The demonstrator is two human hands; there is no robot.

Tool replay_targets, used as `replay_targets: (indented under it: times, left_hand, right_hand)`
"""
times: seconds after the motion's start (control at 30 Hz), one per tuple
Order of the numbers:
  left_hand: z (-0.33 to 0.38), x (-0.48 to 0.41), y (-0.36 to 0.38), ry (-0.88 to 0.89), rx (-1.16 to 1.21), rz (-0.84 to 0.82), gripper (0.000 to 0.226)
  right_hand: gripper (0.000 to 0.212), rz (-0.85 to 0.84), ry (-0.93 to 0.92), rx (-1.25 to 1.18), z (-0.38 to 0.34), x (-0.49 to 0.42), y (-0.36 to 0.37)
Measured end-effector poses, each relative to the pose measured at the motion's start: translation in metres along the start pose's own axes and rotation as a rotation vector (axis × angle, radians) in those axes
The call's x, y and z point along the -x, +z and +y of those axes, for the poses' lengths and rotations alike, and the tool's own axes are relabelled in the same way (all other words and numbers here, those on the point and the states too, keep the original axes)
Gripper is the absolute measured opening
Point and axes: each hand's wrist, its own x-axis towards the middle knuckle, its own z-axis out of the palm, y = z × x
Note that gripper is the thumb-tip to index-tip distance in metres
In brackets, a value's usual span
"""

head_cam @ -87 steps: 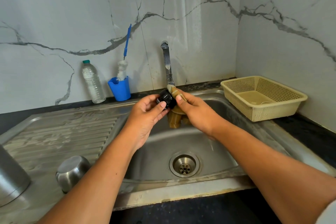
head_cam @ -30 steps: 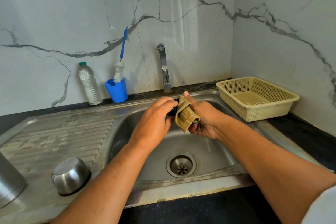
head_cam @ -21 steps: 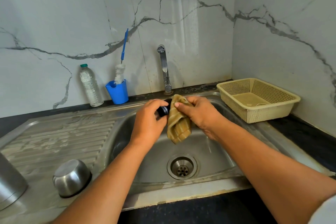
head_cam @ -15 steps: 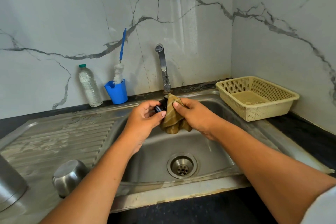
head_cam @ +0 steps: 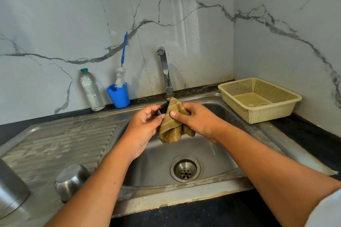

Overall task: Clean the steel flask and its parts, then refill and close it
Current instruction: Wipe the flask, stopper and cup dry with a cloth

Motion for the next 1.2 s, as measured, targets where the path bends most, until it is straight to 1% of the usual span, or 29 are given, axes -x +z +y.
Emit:
replay_targets:
  times: [0.03,0.13,0.23,0.37,0.47,0.57,0.63,0.67,0.8,0.9,1.07,1.13,1.2]
  left_hand:
    - [0.000,0.000,-0.001,-0.007,0.005,-0.008,0.033]
    - [0.002,-0.001,-0.002,-0.011,0.003,-0.015,0.035]
    - [0.001,-0.003,-0.002,-0.010,0.031,-0.005,0.036]
    - [0.001,-0.002,-0.002,-0.017,0.080,-0.028,0.036]
    - [0.001,-0.001,0.000,-0.016,0.090,-0.040,0.037]
    - [0.003,-0.001,0.003,-0.004,0.072,-0.015,0.030]
    - [0.004,-0.001,0.004,0.002,0.051,0.000,0.028]
    - [0.004,-0.001,0.005,-0.001,0.053,-0.004,0.027]
    - [0.004,-0.001,0.004,0.005,0.066,-0.022,0.028]
    - [0.004,-0.001,0.006,0.012,0.084,-0.006,0.027]
    - [0.003,0.000,0.008,0.020,0.072,0.009,0.026]
    - [0.003,-0.001,0.010,0.025,0.050,0.020,0.026]
    - [0.002,-0.001,0.010,0.018,0.025,0.027,0.027]
  right_hand:
    - [0.027,0.015,-0.002,-0.023,0.000,0.000,0.001]
    - [0.026,0.059,0.024,-0.201,-0.001,-0.001,0.002]
    - [0.021,0.060,0.017,-0.277,-0.002,-0.001,-0.001]
    - [0.017,0.100,0.001,-0.253,-0.005,-0.001,-0.001]
    - [0.015,0.130,-0.012,-0.308,-0.007,-0.001,-0.003]
    - [0.012,0.050,-0.027,-0.311,-0.007,0.002,-0.001]
    - [0.017,0.014,-0.031,-0.243,-0.008,0.003,0.001]
    - [0.019,0.022,-0.035,-0.226,-0.008,0.003,0.001]
    - [0.023,0.104,-0.017,-0.316,-0.007,0.000,0.000]
    - [0.019,0.155,-0.024,-0.419,-0.005,-0.002,0.004]
    - [0.015,0.254,0.020,-0.485,-0.002,-0.007,0.006]
    - [0.015,0.257,0.056,-0.490,0.000,-0.009,0.006]
    - [0.019,0.195,0.088,-0.500,0.001,-0.010,0.008]
